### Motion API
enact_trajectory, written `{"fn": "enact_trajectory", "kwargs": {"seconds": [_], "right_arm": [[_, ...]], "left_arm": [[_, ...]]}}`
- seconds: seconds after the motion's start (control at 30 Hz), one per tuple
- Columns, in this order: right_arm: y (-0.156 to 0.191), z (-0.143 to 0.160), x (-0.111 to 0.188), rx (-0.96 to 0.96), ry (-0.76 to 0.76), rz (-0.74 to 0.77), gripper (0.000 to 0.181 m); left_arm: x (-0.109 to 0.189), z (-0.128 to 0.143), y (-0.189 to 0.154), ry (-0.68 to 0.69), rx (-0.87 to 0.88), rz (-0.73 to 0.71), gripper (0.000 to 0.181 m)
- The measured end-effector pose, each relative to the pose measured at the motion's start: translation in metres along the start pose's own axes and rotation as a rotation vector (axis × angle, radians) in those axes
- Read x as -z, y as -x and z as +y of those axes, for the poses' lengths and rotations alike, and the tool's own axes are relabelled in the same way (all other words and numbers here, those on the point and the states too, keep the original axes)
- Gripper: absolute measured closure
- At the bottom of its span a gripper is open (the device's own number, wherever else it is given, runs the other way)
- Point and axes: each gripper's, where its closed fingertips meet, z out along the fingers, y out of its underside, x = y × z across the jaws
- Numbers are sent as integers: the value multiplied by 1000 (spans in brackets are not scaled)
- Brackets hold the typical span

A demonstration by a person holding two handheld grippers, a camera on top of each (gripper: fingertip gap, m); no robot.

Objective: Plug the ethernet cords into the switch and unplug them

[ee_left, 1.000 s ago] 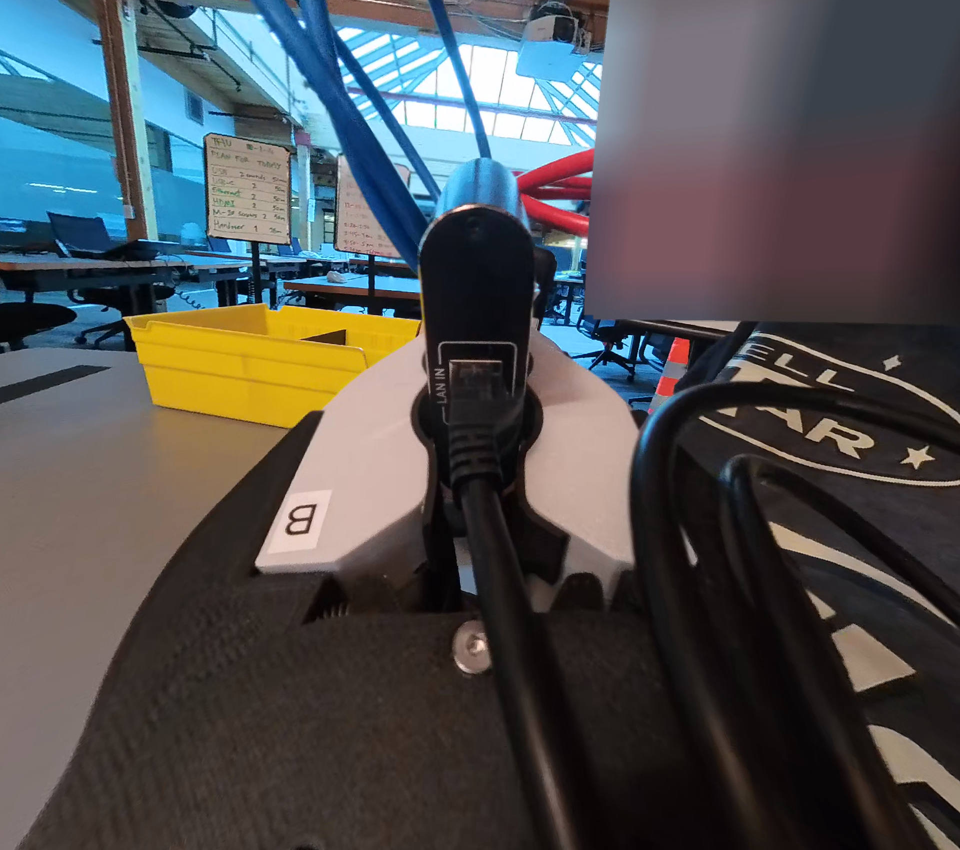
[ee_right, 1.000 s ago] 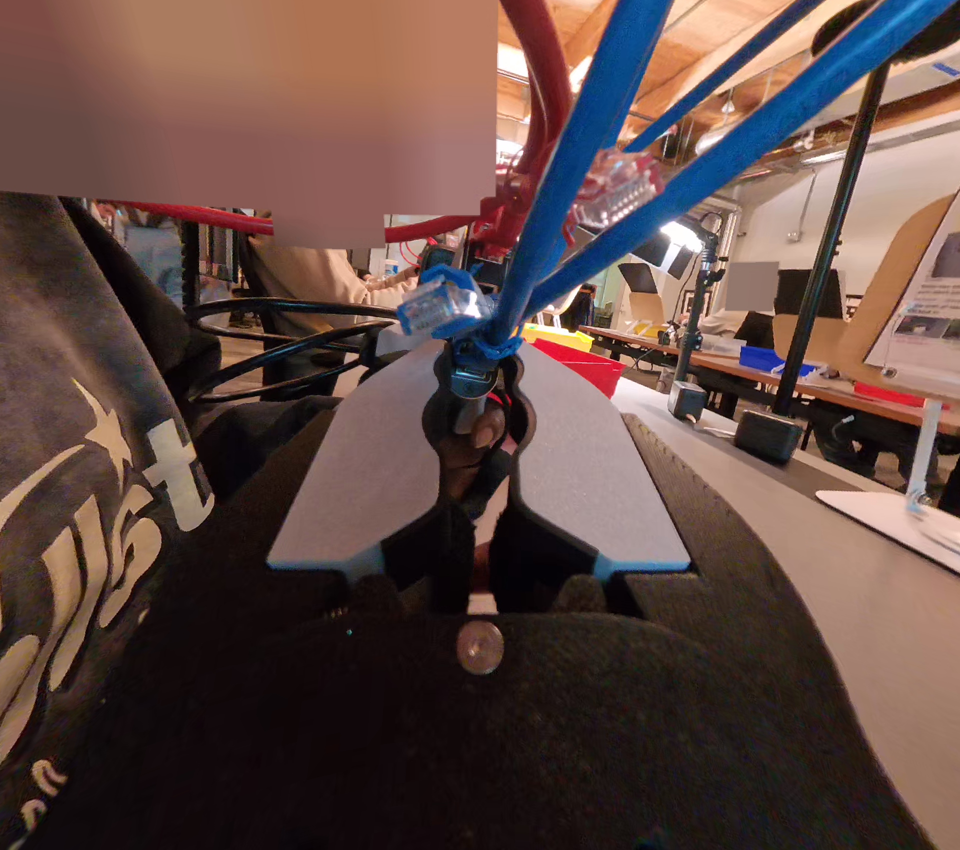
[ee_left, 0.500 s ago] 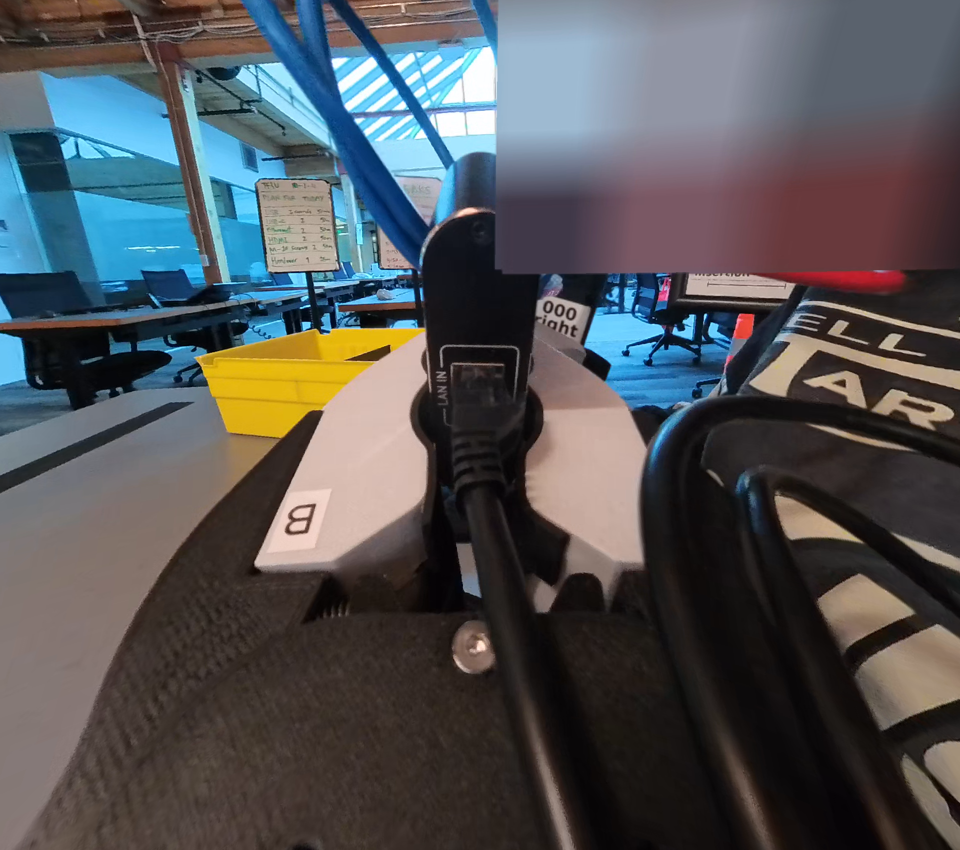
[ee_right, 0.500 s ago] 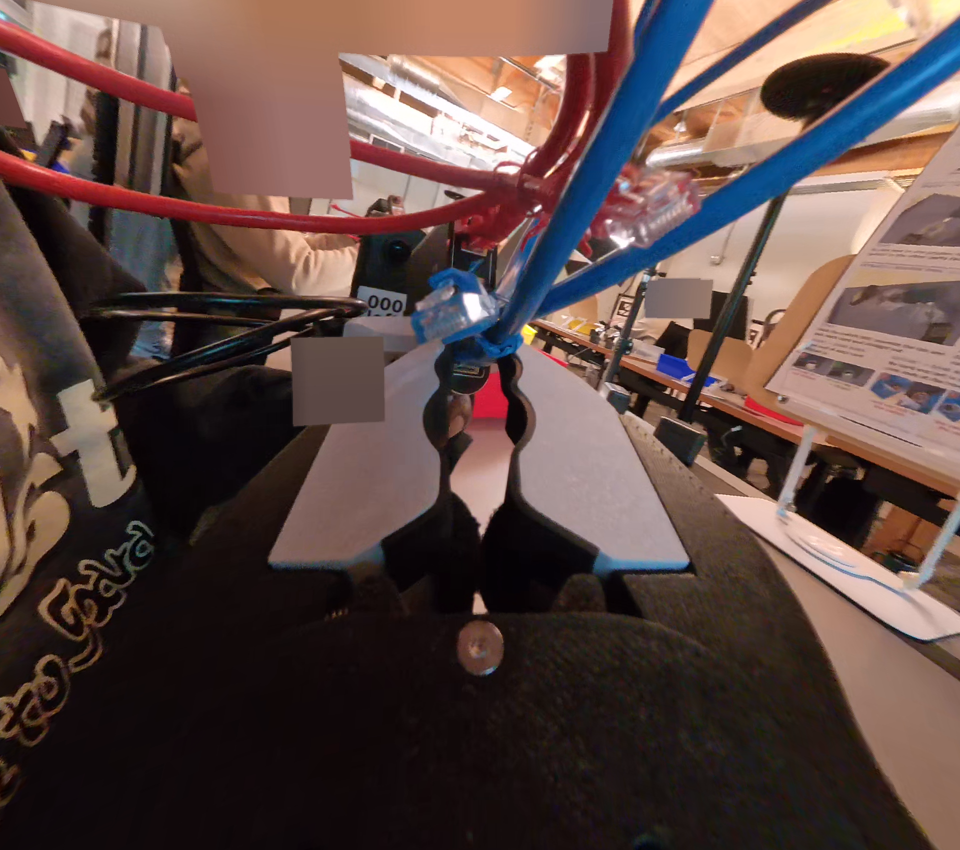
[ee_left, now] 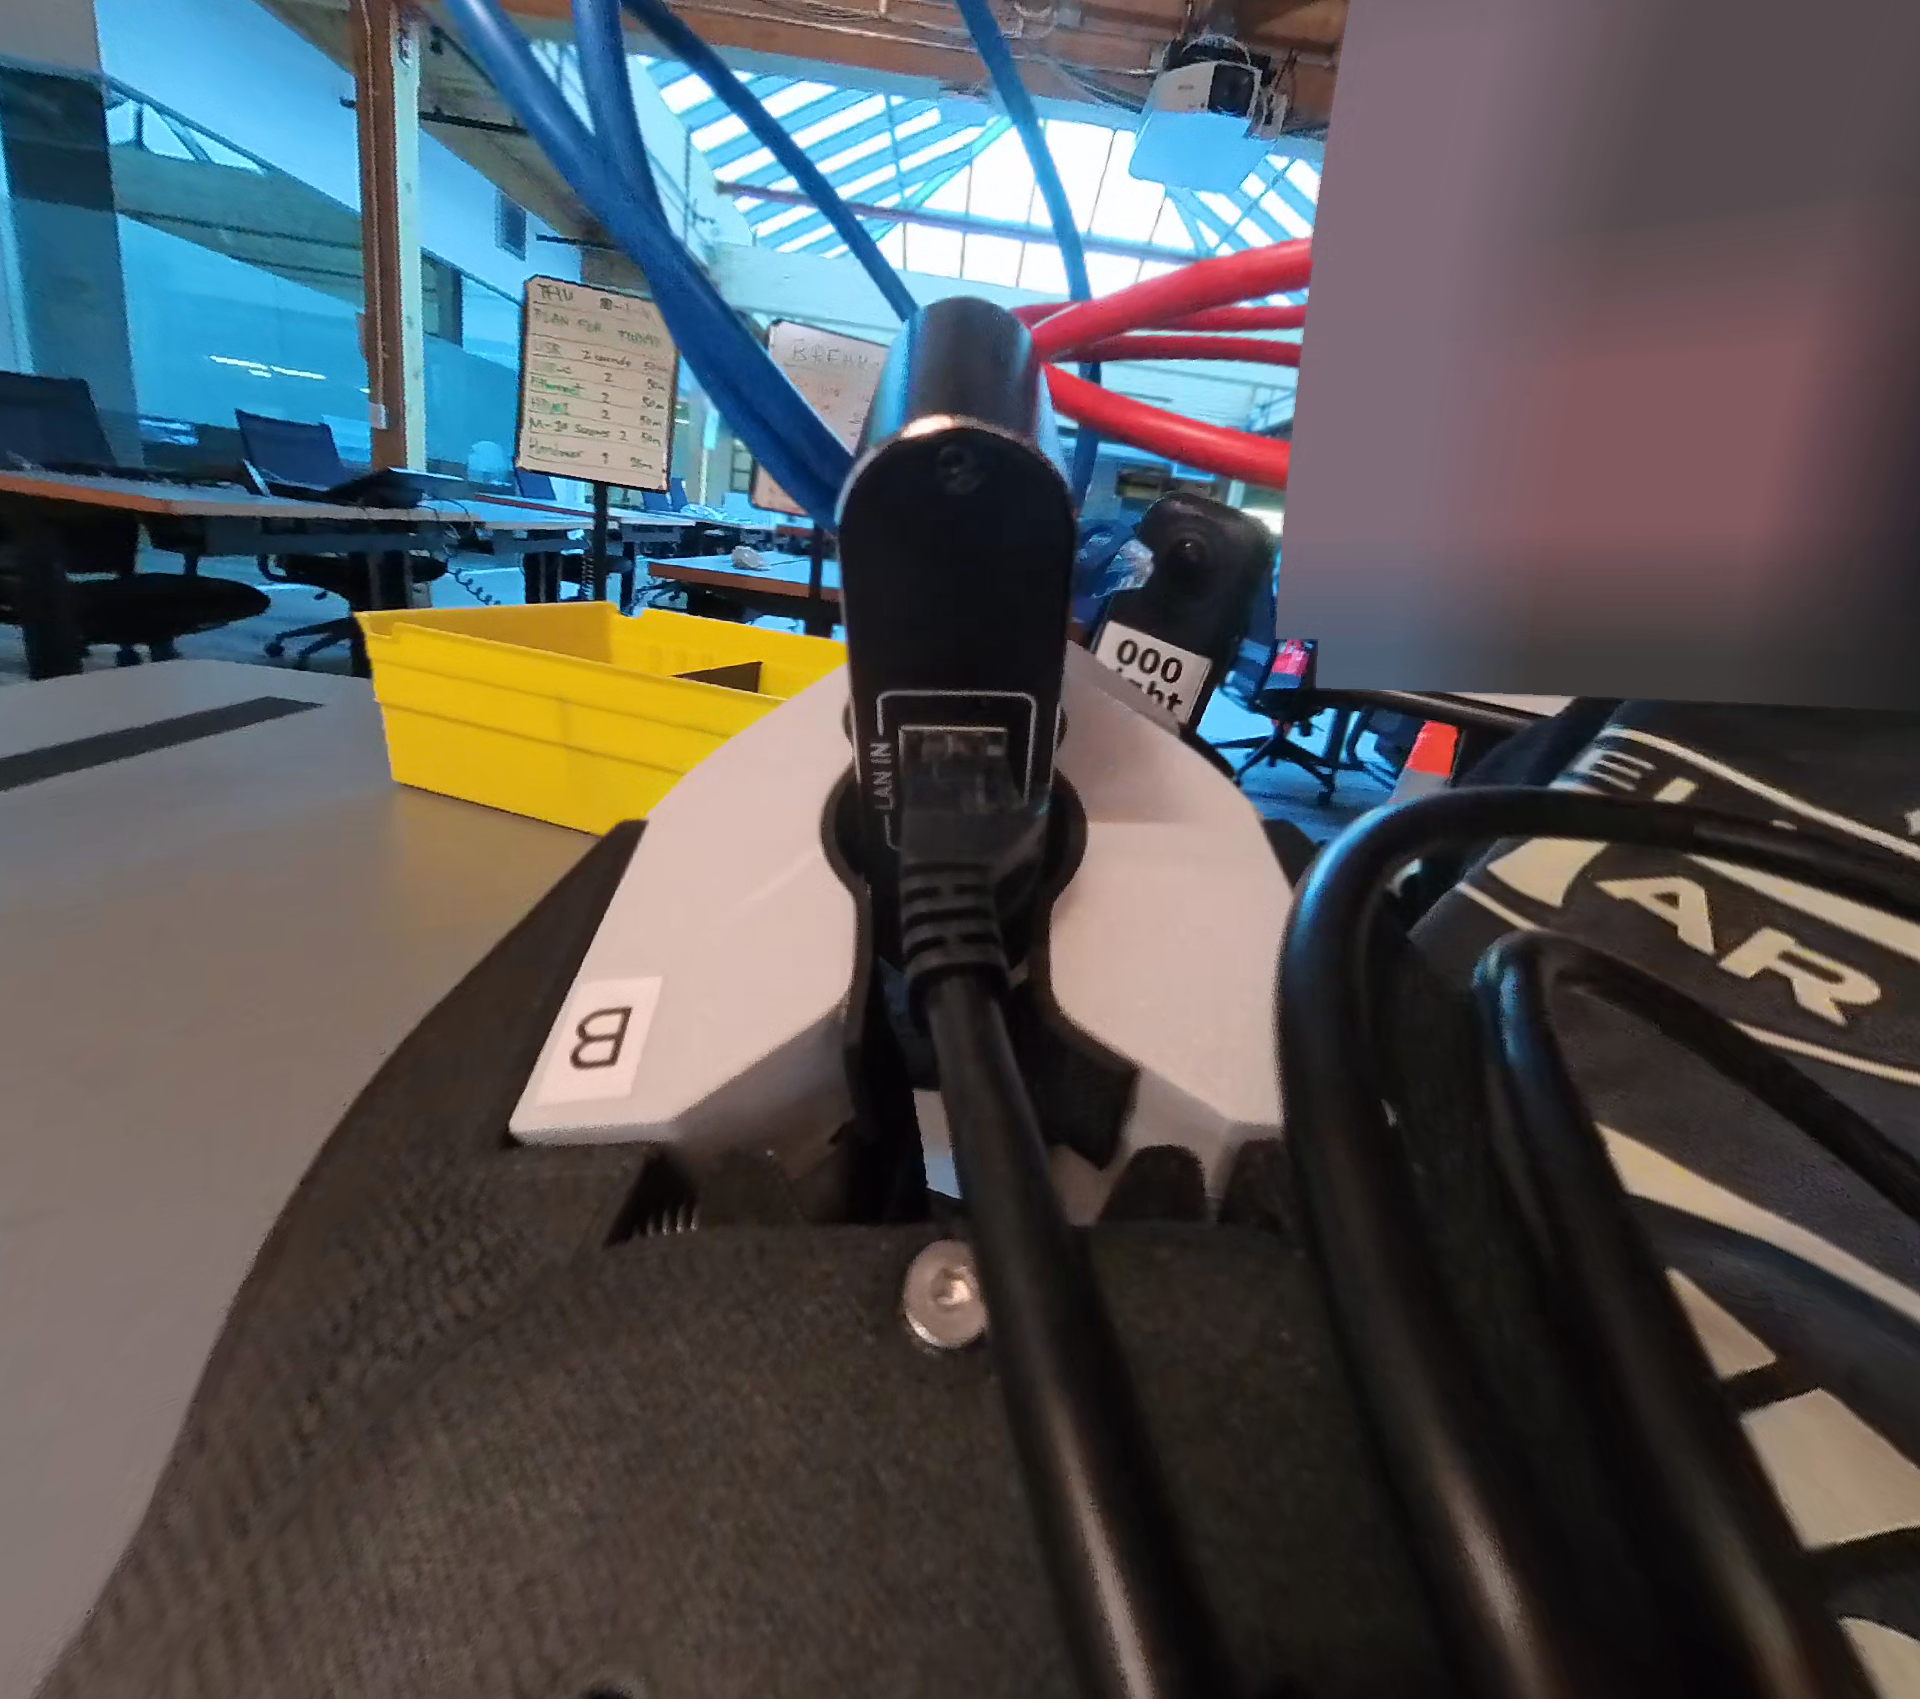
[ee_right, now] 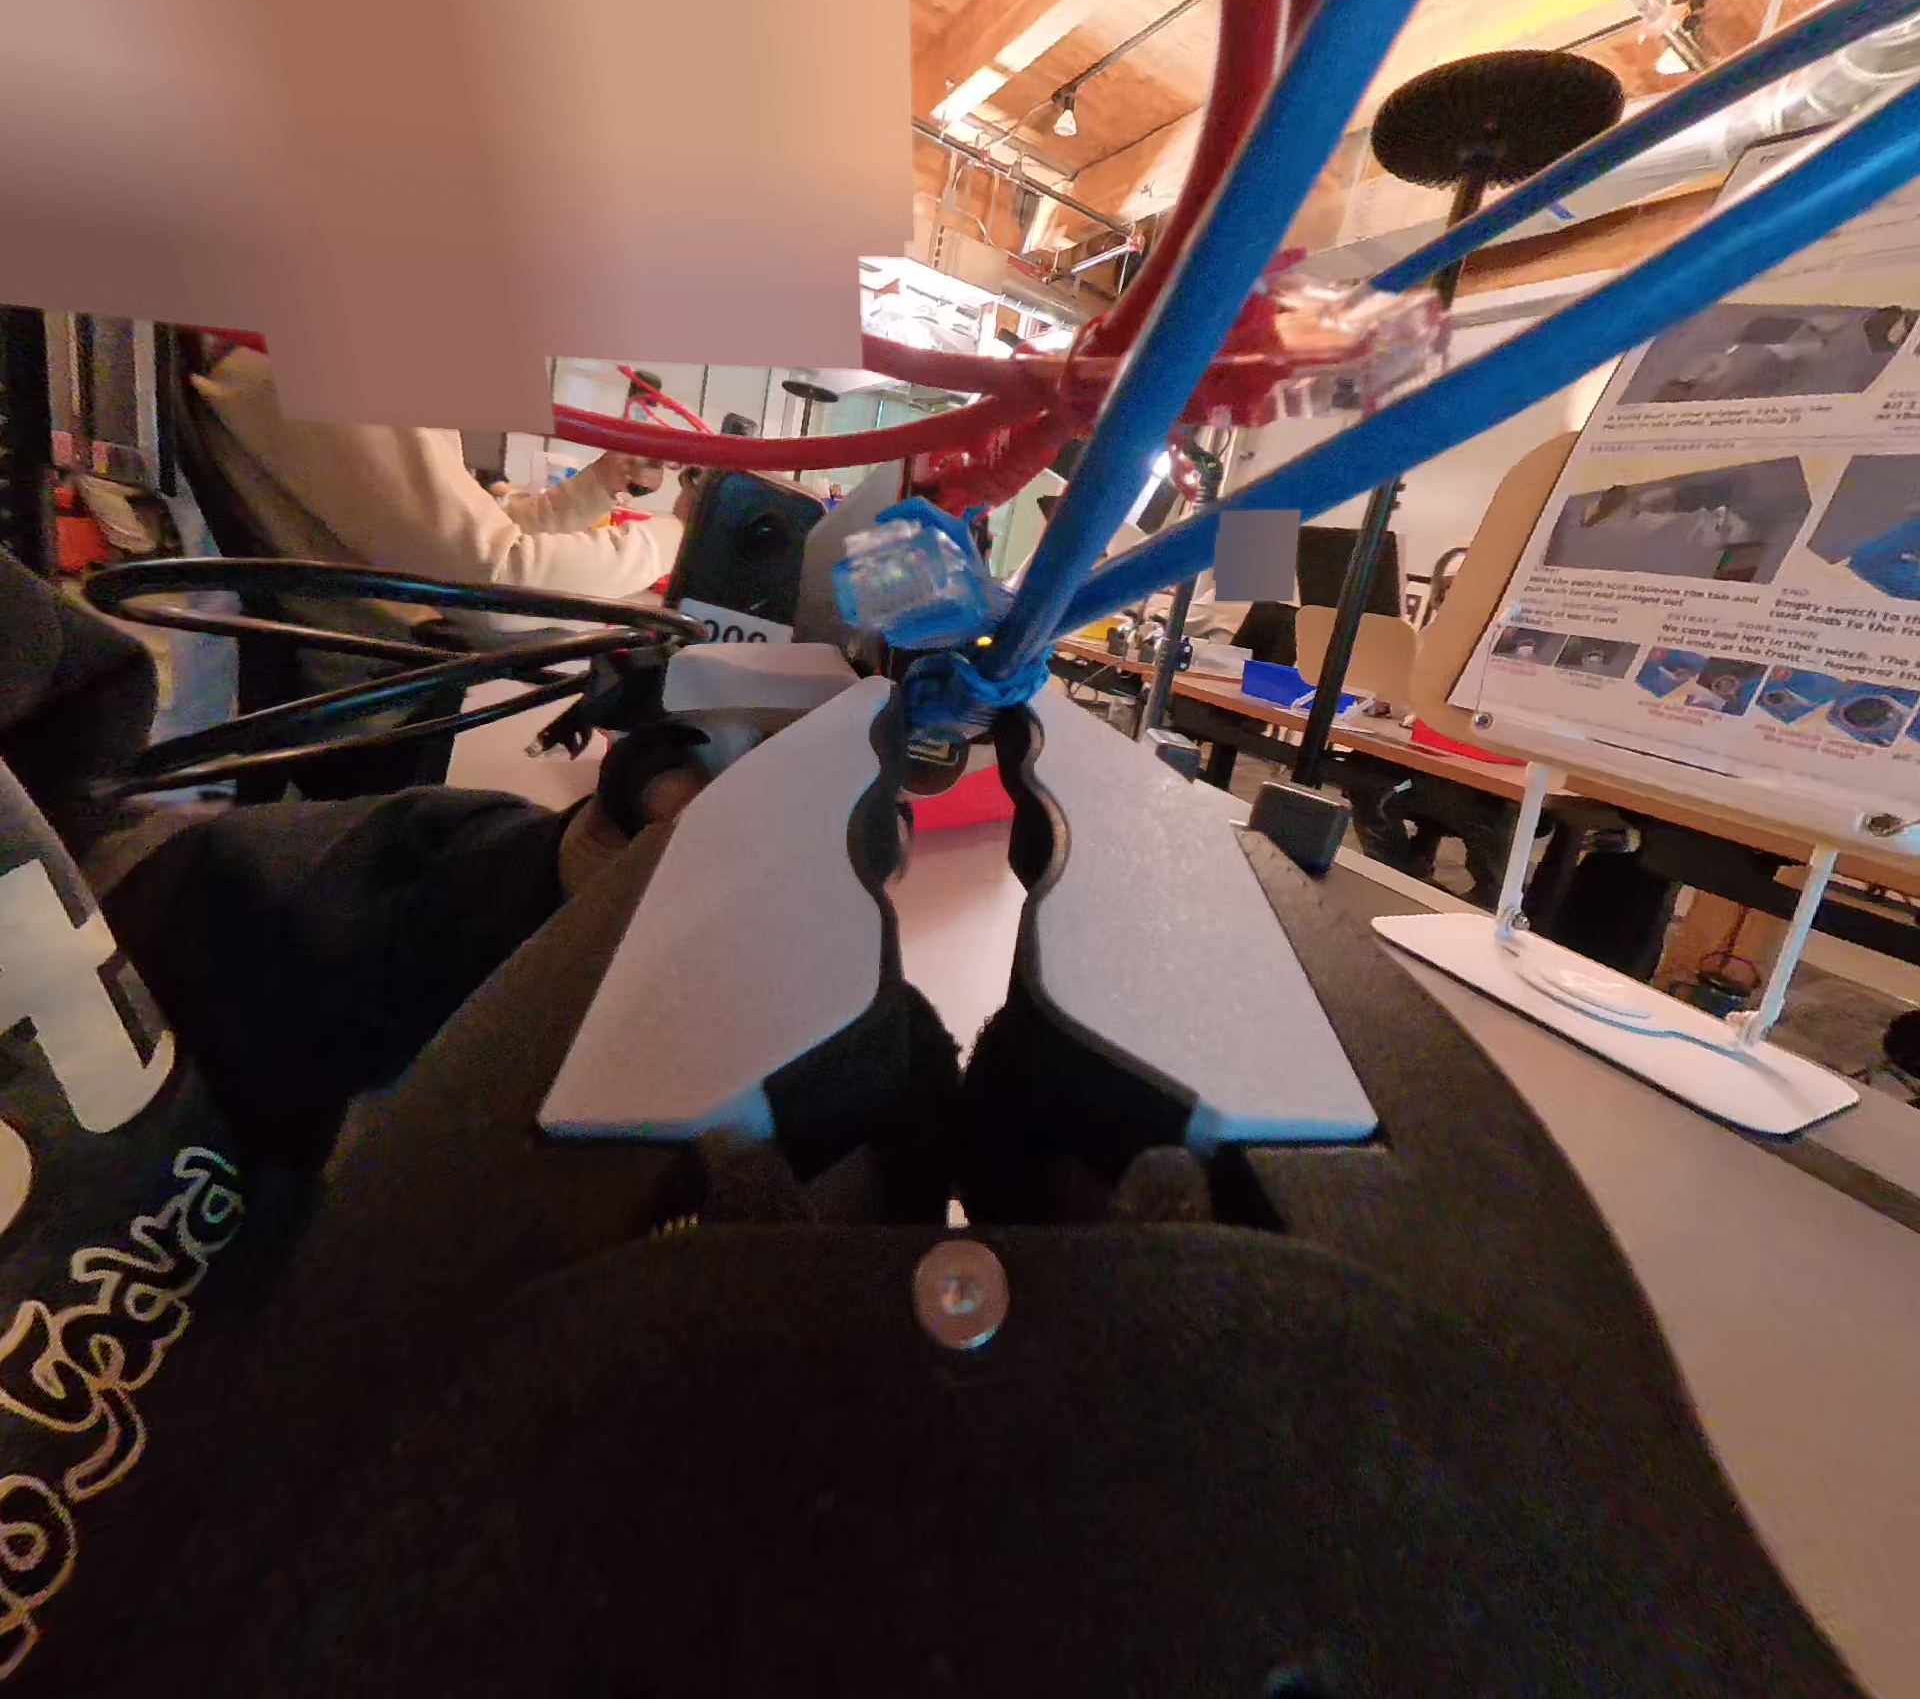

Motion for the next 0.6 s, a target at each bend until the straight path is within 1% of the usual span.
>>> {"fn": "enact_trajectory", "kwargs": {"seconds": [0.07, 0.13, 0.17, 0.23, 0.37, 0.43, 0.47, 0.5, 0.53, 0.57, 0.6], "right_arm": [[-1, 0, 0, -38, -10, -3, 165], [-1, -2, -1, -71, -24, -7, 166], [-1, -2, -1, -82, -29, -7, 166], [-1, -4, -2, -87, -38, 4, 166], [-3, -8, -3, -133, -55, 5, 167], [-7, -7, -5, -207, -64, 14, 167], [-31, -20, 5, -290, -184, 138, 169], [-66, -36, 29, -402, -310, 249, 169], [-97, -48, 53, -459, -363, 306, 169], [-115, -55, 69, -394, -339, 345, 169], [-122, -53, 72, -314, -227, 351, 168]], "left_arm": [[-1, 0, 1, -6, 30, 2, 155], [-1, -1, 1, -19, 72, 16, 152], [-1, -1, 1, -26, 101, 26, 155], [-2, -2, 1, -41, 147, 38, 155], [-4, -6, 1, -68, 174, 48, 155], [-3, -7, 4, -78, 170, 22, 155], [1, -10, 8, -100, 168, -1, 155], [13, -19, 11, -156, 177, -2, 155], [27, -32, 13, -222, 185, -3, 156], [38, -43, 18, -270, 165, -31, 156], [45, -50, 24, -298, 155, -58, 155]]}}
